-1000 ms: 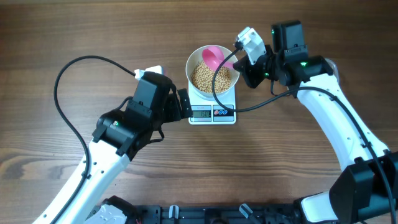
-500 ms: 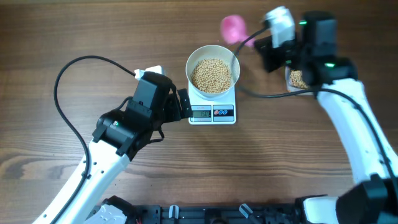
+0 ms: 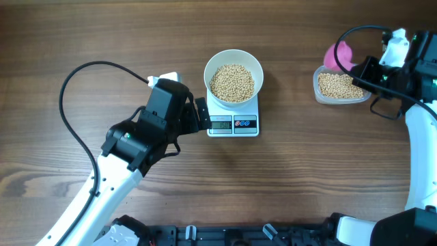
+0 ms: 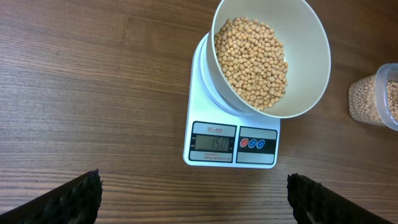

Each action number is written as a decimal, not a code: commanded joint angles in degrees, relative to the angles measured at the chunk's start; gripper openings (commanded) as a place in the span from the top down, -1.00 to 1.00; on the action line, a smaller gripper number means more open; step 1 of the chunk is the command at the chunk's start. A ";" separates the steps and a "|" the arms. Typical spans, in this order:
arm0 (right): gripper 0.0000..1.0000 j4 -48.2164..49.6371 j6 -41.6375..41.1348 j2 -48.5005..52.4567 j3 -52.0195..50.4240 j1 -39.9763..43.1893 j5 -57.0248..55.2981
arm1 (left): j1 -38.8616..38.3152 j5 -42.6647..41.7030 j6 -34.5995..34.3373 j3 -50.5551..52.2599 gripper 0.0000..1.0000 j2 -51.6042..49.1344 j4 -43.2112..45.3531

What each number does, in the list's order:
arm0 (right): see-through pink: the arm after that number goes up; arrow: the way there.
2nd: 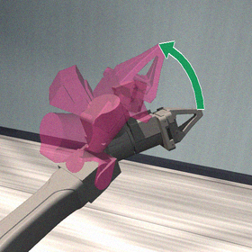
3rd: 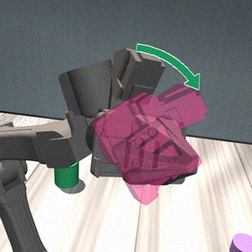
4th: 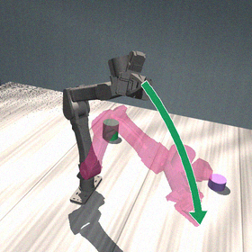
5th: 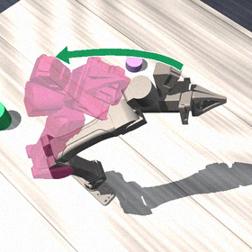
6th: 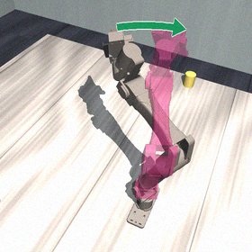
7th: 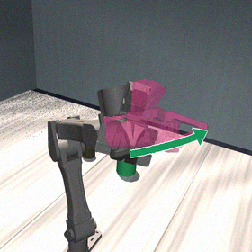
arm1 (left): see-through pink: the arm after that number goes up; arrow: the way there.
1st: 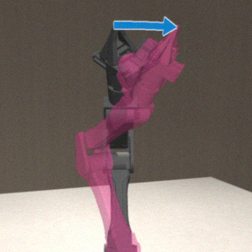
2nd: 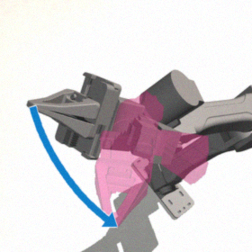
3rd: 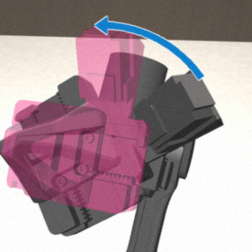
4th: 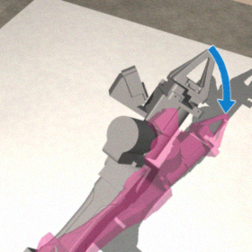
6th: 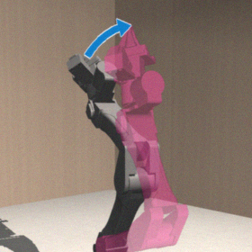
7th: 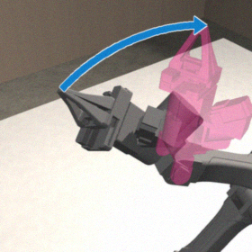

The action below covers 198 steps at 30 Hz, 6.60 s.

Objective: Scoop item into bowl and weigh 150g on scale

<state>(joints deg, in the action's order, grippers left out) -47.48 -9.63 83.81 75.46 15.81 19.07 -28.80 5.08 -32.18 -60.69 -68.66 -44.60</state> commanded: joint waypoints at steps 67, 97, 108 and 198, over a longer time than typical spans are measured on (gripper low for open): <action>-0.99 -22.03 8.00 -25.16 0.26 0.02 -4.00 | 0.26 0.57 0.48 -0.07 -1.00 0.42 0.11; -1.00 -7.34 8.15 -19.45 0.17 -0.92 -8.76 | 0.26 0.57 0.48 -0.07 -1.00 0.42 0.11; -0.99 16.24 11.10 -41.62 -23.89 -8.70 -10.08 | 0.26 0.57 0.48 -0.07 -1.00 0.42 0.11; -0.99 48.46 21.51 -83.62 -75.17 -8.68 -7.02 | 0.26 0.57 0.46 -0.07 -1.00 0.42 0.11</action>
<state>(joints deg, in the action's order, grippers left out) 0.86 11.05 1.08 0.45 7.38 11.16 -28.80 5.08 -32.18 -60.69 -68.66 -44.60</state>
